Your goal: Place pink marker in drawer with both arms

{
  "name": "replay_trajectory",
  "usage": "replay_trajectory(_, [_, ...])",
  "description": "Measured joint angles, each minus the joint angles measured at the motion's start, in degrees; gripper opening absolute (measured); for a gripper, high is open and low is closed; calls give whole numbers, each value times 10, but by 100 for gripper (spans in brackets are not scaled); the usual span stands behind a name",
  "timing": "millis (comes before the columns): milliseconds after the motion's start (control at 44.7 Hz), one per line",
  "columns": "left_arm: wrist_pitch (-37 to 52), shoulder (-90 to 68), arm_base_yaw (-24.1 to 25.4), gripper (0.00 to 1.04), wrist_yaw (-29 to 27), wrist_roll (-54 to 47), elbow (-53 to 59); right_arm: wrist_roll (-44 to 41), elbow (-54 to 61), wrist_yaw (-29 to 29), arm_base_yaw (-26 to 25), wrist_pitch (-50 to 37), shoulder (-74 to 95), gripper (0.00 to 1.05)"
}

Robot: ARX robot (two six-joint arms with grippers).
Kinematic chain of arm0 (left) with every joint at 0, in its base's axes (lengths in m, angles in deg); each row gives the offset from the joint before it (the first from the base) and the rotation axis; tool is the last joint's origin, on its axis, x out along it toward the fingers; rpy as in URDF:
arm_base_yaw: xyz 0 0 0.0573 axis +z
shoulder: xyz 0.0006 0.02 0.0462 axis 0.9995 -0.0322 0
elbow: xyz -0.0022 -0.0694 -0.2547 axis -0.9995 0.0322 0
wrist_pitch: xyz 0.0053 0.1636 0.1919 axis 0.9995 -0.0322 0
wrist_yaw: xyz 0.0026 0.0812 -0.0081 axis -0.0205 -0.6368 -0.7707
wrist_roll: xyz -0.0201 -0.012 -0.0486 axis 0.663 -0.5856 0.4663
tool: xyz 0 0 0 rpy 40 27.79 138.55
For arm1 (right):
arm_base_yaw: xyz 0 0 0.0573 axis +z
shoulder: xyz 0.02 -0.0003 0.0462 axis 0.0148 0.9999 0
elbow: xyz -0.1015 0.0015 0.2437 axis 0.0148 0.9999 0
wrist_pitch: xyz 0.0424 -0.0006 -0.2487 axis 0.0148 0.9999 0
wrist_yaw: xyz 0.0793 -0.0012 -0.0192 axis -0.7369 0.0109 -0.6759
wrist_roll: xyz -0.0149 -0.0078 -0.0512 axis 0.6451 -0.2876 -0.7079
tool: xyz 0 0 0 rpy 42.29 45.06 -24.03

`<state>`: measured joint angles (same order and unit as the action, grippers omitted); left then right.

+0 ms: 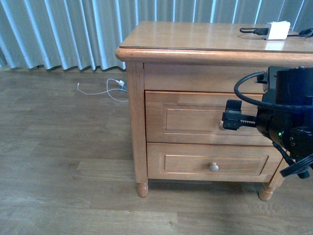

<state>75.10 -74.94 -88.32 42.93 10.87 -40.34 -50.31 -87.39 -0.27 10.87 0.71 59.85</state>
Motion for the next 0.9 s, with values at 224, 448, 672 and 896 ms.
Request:
replay_trajectory(224, [0,0,0,99,0,0,0,-8,80,-12,-1,30,-78,96])
replay_trajectory(448, [0,0,0,99,0,0,0,5,231,-55,-11,100,-284,96])
replay_trajectory(672, [0,0,0,99,0,0,0,-5,386,-116,-47,236,-579,96])
replay_trajectory(896, [0,0,0,99,0,0,0,-18,487,-177,-110,429,-906,96])
